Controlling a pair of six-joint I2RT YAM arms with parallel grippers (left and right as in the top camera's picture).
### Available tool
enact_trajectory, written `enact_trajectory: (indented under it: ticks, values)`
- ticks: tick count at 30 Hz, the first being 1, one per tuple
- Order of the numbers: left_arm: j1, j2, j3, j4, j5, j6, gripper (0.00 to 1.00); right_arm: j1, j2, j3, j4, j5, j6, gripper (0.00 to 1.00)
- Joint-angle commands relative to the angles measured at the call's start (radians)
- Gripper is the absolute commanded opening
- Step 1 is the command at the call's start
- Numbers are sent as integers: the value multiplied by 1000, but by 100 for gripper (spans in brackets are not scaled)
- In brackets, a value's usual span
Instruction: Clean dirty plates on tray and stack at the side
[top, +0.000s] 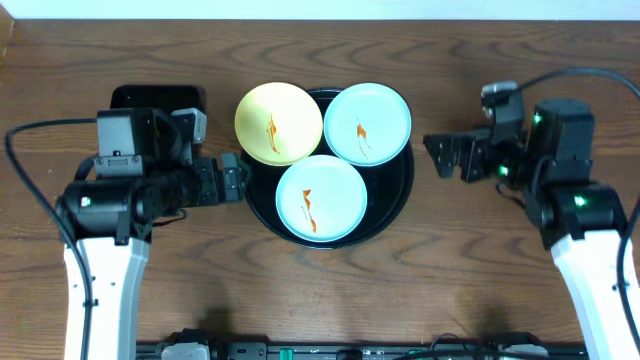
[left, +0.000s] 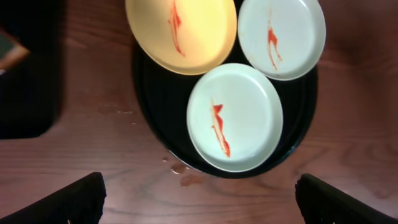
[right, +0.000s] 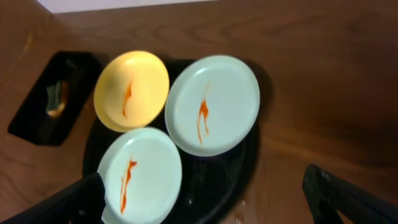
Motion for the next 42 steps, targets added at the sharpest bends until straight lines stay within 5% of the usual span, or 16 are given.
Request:
enact_trajectory:
  ticks: [1, 8, 20, 34, 42]
  values:
    - [5, 24, 7, -6, 58, -41, 98, 6, 27, 20, -2, -47, 6, 99]
    - [20, 92, 43, -6, -177, -202, 98, 6, 32, 20, 0, -57, -7, 99]
    - [101, 609, 415, 1, -522, -459, 97, 6, 33, 18, -15, -42, -14, 99]
    - [194, 874, 428, 209, -501, -255, 92, 6, 35, 18, -60, 1, -14, 99]
    - [233, 967, 427, 231, -504, -243, 67, 6, 34, 18, -65, 0, -13, 99]
